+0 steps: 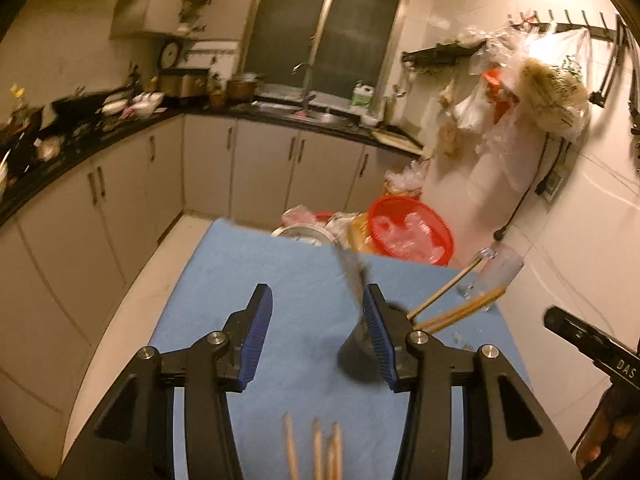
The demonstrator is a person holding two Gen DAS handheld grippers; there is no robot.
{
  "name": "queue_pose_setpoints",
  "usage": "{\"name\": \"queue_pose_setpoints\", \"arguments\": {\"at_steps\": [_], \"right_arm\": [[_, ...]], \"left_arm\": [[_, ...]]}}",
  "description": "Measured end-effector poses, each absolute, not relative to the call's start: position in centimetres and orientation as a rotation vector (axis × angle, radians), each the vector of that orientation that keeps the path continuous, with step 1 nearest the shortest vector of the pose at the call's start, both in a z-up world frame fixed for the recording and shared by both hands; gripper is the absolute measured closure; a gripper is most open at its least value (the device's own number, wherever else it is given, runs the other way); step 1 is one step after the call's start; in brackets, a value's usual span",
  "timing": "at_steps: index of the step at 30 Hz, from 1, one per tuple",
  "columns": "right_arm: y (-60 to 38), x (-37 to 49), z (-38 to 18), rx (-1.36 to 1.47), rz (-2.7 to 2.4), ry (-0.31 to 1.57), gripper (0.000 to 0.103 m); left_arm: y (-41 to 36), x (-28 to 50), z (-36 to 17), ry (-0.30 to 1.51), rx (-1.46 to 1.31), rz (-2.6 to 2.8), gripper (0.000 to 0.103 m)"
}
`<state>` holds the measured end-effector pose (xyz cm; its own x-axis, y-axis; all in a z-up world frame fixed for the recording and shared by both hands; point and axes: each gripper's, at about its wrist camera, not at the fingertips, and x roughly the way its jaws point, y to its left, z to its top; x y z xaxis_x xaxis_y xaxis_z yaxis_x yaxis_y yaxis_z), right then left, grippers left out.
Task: Organize utensils
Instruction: 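Open the left gripper over the holder while the right gripper opens too, then lower the left gripper and close on a chopstick while the right gripper grasps another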
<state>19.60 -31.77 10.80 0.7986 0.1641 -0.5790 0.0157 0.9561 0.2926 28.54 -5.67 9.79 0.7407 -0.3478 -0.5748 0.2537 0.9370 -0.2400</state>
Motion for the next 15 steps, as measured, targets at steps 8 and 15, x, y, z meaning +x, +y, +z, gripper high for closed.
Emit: {"name": "queue_pose_setpoints", "arguments": {"at_steps": [8,15], "right_arm": [[-30.1,18.6,2.0,0.331,0.137,0.869,0.064],[-28.8,21.2,-3.7,0.427,0.206,1.072,0.065]], "left_arm": [[-3.2,27.0,0.1,0.938,-0.062,-0.308,0.054],[-3.8,28.2,-5.1,1.089,-0.077,-0.323,0.054]]}}
